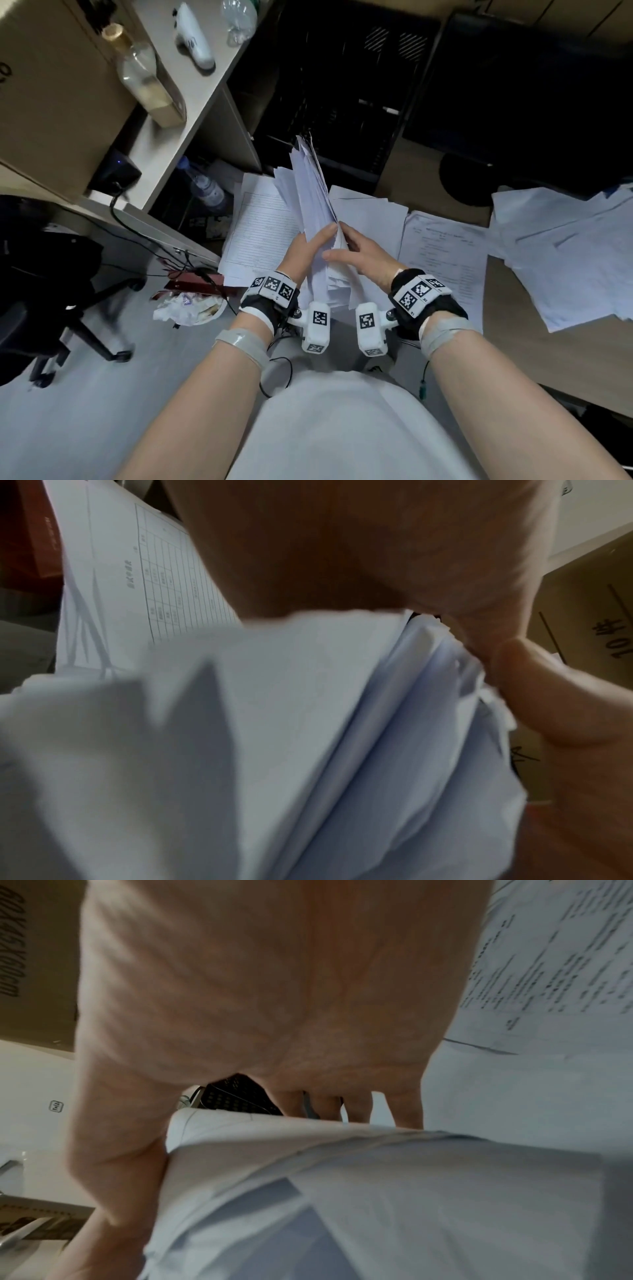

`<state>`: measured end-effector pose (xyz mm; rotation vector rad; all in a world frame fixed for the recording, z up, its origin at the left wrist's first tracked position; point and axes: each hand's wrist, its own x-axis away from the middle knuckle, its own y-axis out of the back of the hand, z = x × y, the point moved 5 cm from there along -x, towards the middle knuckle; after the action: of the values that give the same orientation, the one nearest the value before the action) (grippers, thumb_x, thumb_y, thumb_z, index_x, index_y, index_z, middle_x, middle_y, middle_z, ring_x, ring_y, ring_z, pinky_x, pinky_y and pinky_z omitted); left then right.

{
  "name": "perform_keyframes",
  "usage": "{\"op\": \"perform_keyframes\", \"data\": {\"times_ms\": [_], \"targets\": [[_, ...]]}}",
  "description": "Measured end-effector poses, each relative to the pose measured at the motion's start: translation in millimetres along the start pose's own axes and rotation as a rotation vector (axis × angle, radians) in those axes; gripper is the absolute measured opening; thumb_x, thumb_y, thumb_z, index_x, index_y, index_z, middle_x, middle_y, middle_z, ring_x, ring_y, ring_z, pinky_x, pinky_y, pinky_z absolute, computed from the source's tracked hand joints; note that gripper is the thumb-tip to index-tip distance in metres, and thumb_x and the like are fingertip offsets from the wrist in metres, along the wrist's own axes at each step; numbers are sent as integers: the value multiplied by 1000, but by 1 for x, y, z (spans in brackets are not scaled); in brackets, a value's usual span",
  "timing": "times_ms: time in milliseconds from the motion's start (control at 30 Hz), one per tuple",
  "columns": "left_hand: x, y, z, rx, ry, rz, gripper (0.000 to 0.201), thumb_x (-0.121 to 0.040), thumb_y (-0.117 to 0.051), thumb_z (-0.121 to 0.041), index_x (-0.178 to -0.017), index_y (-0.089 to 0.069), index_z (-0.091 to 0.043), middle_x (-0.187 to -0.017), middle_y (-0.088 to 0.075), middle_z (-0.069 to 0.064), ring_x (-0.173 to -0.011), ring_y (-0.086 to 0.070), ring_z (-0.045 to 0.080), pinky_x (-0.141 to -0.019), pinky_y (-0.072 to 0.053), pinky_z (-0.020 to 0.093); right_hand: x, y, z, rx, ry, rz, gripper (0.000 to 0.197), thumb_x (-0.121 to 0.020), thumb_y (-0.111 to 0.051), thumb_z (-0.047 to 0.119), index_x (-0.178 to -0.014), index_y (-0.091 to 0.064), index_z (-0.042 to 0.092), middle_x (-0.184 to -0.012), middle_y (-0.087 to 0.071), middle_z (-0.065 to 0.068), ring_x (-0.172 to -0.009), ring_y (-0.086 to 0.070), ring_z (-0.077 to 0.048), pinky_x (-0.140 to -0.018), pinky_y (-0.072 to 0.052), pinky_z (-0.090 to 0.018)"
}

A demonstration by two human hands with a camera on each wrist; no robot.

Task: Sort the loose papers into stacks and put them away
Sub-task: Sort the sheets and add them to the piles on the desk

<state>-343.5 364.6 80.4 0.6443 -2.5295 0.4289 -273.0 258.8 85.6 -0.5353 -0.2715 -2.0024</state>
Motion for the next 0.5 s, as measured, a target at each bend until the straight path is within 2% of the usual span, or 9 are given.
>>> {"op": "perform_keyframes", "data": {"times_ms": [33, 100, 133, 200, 233, 333, 400, 467, 500], "targets": [[2, -4, 1, 5, -4, 3, 34, -95, -63, -32, -121, -66, -10, -114, -72, 14, -108, -69, 29, -98, -54, 42, 1, 1, -2, 0, 0, 11, 60, -90, -71, 29, -144, -45, 29, -131, -61, 17, -119, -58, 3, -103, -44, -23], [5, -10, 1, 8, -11, 2, 41, -92, -67, -37, -119, -67, -7, -115, -70, 20, -109, -68, 34, -100, -52, 47, 6, 2, -2, 7, -1, 34, 64, -90, -69, 32, -148, -42, 31, -135, -58, 20, -121, -54, 8, -104, -42, -20], [6, -11, 2, 2, -18, 1, 45, -90, -67, -39, -119, -67, -4, -115, -69, 23, -109, -67, 37, -101, -51, 50, 8, 3, -2, 20, -2, 35, 69, -88, -70, 37, -150, -39, 33, -140, -54, 21, -126, -50, 8, -108, -40, -22], [6, -12, 1, -8, -19, -10, 48, -88, -67, -41, -118, -67, -3, -114, -69, 25, -108, -66, 40, -101, -50, 53, 12, 5, 0, 25, -35, 23, 81, -80, -72, 48, -151, -36, 37, -148, -48, 16, -135, -46, -2, -116, -35, -36], [6, -11, 1, -2, -4, -26, 49, -86, -67, -42, -117, -68, -4, -112, -70, 23, -107, -67, 40, -102, -49, 54, 11, 8, -2, 8, -54, 10, 79, -80, -70, 47, -150, -37, 39, -147, -50, 15, -133, -49, -6, -114, -38, -38], [5, -5, -1, -4, 40, -77, 61, -71, -70, -47, -116, -69, -6, -109, -72, 21, -103, -68, 40, -101, -49, 56, 15, 14, 4, -52, -46, -12, 58, -89, -62, 30, -143, -47, 44, -130, -64, 16, -115, -63, -9, -95, -52, -31], [3, -1, -4, -30, 31, -83, 64, -67, -70, -48, -116, -69, -7, -107, -73, 19, -101, -70, 36, -99, -51, 53, 15, 16, 9, -68, -35, -30, 52, -92, -61, 30, -139, -47, 48, -125, -62, 25, -112, -59, 0, -85, -47, -24], [3, 2, -9, -69, 7, -73, 58, -68, -69, -49, -113, -69, -12, -105, -74, 13, -98, -71, 30, -93, -55, 46, 11, 10, 15, -41, -27, -51, 61, -91, -66, 36, -147, -42, 42, -130, -58, 26, -114, -56, 5, -85, -42, -21], [4, 4, -12, -90, -8, -73, 48, -72, -68, -47, -108, -70, -15, -102, -75, 10, -97, -71, 28, -88, -57, 42, 8, 6, 16, -33, -25, -55, 68, -88, -70, 39, -149, -40, 37, -135, -57, 22, -117, -57, 3, -92, -44, -22]]}}
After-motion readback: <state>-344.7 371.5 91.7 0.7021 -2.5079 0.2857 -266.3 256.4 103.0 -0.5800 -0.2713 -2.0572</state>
